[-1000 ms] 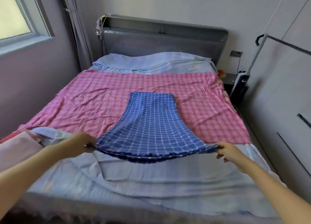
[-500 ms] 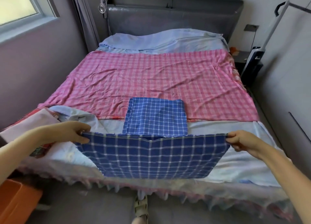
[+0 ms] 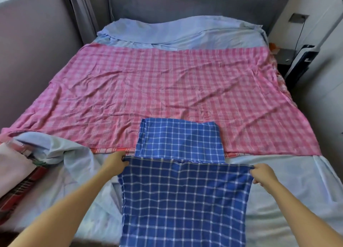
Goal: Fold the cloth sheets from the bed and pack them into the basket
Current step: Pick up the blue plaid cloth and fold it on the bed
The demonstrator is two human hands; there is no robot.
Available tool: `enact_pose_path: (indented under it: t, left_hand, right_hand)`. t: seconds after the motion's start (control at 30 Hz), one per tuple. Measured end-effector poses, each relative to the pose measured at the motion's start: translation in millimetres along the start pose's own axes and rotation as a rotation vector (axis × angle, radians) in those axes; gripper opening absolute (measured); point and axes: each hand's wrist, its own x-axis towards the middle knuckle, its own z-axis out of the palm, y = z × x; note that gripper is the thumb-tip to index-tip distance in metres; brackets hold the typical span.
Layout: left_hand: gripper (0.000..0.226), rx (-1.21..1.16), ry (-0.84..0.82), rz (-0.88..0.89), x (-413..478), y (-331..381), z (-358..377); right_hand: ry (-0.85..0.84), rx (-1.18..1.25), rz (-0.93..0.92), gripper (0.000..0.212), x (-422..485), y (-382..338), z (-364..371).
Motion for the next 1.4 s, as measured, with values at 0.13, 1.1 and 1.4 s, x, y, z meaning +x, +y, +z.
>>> enact_pose_path:
  t: [0.13,1.1,1.4]
  left_hand:
    - [0.013,0.021,0.015,-0.055,76,-5,28]
    - [0.017,0.416,0.190,0.334,378,59,44]
    - [0.016,-0.495,-0.003,0.063,324,62,0]
  right_hand:
    - [-0.013,-0.247,-0.010,0.016,68,-18,35]
    - [-0.195,-0.939,-0.664,0.015,358,-165,93]
    - [-0.527,-0.215,-0.510,0.030,366,-158,49]
